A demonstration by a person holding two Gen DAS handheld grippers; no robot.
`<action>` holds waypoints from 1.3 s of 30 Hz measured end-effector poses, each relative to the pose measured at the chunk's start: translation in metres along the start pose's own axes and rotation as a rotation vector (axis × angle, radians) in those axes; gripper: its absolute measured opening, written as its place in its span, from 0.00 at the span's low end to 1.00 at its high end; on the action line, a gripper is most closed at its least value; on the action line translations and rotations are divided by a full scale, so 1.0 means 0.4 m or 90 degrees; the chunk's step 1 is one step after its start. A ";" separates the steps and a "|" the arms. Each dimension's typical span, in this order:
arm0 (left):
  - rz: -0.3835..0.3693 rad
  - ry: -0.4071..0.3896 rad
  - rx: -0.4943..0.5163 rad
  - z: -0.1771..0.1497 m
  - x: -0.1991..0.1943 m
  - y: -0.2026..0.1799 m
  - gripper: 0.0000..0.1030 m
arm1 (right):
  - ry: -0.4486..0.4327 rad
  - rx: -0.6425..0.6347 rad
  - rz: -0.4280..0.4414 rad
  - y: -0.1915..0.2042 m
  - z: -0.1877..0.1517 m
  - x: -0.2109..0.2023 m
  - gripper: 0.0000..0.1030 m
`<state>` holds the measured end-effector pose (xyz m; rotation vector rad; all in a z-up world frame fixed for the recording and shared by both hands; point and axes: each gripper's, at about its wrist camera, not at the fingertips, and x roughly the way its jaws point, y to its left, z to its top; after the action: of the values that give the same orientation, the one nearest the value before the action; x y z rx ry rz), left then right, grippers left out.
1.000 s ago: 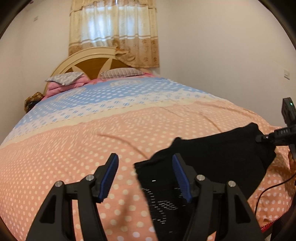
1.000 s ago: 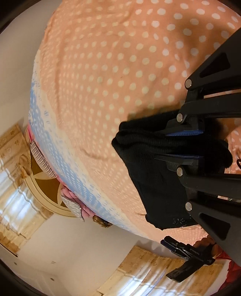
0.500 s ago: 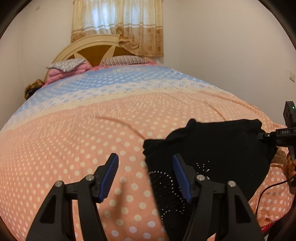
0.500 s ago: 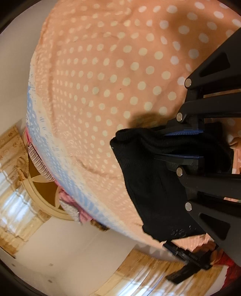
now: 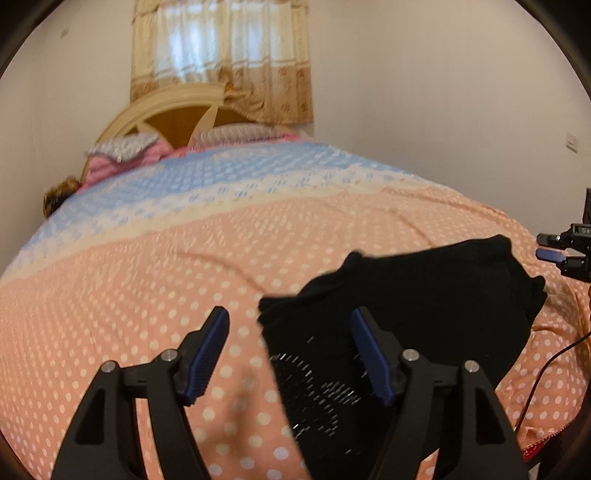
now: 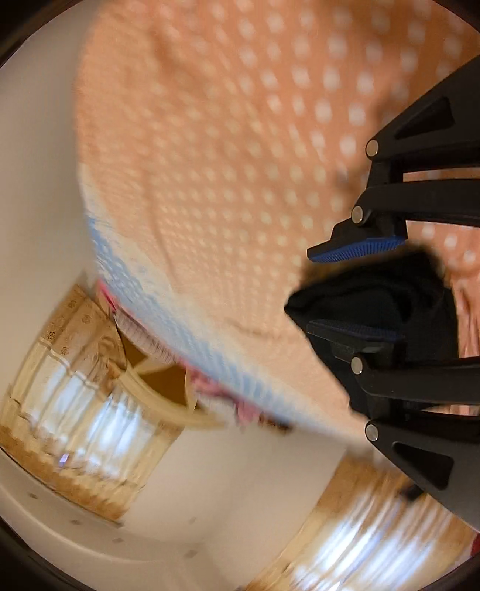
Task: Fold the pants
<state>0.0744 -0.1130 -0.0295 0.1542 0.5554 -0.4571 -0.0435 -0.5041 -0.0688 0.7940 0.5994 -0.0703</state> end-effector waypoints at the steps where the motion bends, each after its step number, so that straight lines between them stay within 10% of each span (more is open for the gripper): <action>1: -0.008 -0.010 0.005 0.008 -0.004 -0.011 0.69 | 0.005 -0.017 -0.018 0.010 -0.005 -0.001 0.33; 6: -0.054 -0.006 -0.015 0.026 0.023 -0.044 0.69 | 0.066 -0.093 -0.052 0.078 -0.062 0.045 0.23; 11: 0.017 0.067 -0.010 -0.028 0.104 -0.018 0.69 | 0.106 -0.104 -0.107 0.053 -0.118 0.106 0.23; 20: 0.039 0.047 -0.043 -0.025 0.058 0.075 0.72 | 0.039 -0.015 0.009 0.005 -0.081 0.036 0.26; 25: -0.012 0.038 -0.102 -0.035 0.031 0.136 0.75 | 0.005 -0.008 0.045 0.002 -0.060 0.000 0.57; 32: -0.075 0.059 -0.069 -0.047 0.068 0.062 0.75 | 0.058 0.001 0.022 -0.004 -0.066 0.100 0.59; 39: -0.095 0.119 -0.072 -0.080 0.108 0.019 0.77 | 0.123 -0.159 -0.079 0.084 -0.128 0.152 0.59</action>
<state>0.0954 -0.1140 -0.0797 0.0470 0.7782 -0.5576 -0.0081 -0.4354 -0.1070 0.5245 0.8227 -0.0316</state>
